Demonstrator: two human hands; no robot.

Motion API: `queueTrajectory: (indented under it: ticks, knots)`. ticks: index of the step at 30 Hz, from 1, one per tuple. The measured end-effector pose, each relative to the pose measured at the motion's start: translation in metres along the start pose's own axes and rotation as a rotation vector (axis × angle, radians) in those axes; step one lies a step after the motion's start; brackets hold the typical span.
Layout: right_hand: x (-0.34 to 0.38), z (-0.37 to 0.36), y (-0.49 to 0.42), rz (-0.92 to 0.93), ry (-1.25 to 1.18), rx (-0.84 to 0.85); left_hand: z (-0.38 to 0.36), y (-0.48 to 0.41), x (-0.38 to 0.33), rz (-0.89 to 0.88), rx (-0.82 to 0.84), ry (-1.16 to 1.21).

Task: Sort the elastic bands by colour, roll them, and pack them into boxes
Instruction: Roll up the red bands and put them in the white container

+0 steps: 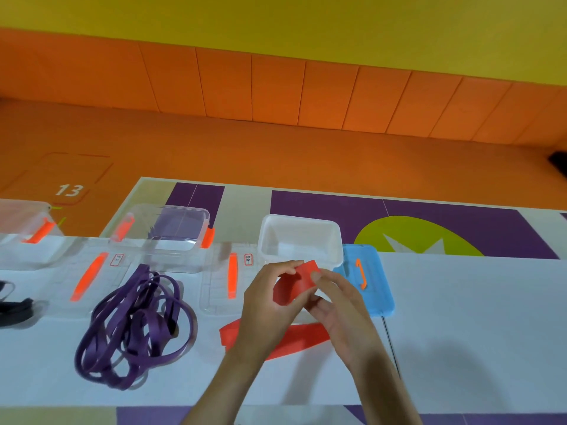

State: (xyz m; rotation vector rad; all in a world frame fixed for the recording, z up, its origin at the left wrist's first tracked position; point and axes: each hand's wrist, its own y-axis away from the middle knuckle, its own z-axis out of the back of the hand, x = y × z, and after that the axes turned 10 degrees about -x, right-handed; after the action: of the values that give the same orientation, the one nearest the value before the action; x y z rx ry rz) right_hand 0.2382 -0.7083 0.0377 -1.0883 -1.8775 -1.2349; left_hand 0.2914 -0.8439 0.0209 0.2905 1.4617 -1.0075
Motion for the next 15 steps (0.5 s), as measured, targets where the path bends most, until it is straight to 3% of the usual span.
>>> queueTrajectory:
  ticks: [5,15]
  knots:
    - [-0.0030,-0.0119,0.0046,0.105,0.083,-0.140,-0.0029,0.0005,0.0026,0.012,0.009,-0.017]
    - [-0.0090,-0.0084,-0.0031,-0.053,-0.023,-0.174,0.0020,0.0017,0.0060,0.038,0.003,-0.037]
